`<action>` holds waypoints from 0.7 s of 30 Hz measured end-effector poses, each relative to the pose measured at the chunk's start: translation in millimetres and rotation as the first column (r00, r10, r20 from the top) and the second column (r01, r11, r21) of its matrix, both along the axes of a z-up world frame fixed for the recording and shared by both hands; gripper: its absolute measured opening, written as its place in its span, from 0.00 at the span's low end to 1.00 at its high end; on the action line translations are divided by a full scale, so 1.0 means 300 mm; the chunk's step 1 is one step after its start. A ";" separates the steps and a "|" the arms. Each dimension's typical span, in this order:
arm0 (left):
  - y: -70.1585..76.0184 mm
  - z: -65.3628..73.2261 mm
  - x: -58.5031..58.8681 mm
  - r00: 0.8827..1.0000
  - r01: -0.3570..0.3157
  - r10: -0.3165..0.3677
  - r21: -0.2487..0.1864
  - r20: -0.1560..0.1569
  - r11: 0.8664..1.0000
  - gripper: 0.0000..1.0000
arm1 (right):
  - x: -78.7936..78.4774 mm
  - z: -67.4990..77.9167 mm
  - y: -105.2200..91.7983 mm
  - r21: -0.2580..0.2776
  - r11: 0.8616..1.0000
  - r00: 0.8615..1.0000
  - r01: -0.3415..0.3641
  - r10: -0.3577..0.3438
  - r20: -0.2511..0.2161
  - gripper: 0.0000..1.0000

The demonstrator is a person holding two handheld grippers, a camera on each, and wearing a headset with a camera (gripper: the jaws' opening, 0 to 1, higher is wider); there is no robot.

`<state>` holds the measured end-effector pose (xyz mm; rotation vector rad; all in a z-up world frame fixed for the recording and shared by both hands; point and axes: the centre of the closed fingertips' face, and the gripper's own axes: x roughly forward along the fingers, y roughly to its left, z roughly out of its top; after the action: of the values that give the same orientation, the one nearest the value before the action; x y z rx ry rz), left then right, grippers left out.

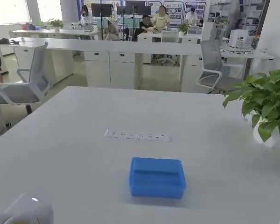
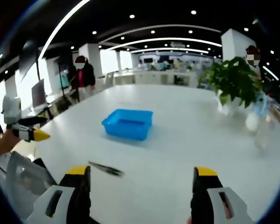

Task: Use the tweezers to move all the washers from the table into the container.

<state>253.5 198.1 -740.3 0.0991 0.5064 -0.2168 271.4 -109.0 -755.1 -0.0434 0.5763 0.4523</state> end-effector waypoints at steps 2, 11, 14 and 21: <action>0.006 -0.003 0.002 1.000 -0.013 0.013 0.008 0.009 1.000 0.99 | 0.003 0.000 -0.005 0.003 1.000 1.000 0.007 -0.007 0.000 0.89; 0.011 -0.023 -0.006 0.999 -0.036 0.036 -0.003 0.010 0.999 0.99 | 0.000 -0.003 -0.010 -0.001 1.000 1.000 0.016 -0.016 -0.004 0.89; 0.007 -0.023 -0.005 0.999 -0.024 0.023 0.040 0.021 0.999 0.99 | 0.002 -0.003 -0.012 -0.003 1.000 1.000 0.021 -0.021 -0.002 0.90; 0.007 -0.029 -0.006 1.000 -0.015 0.014 0.058 0.020 0.998 0.99 | 0.010 0.004 -0.024 0.027 0.999 0.999 0.037 -0.037 0.007 0.91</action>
<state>251.8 200.3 -748.9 0.1544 0.4945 -0.1865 274.4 -116.3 -754.0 -0.0084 0.5625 0.4235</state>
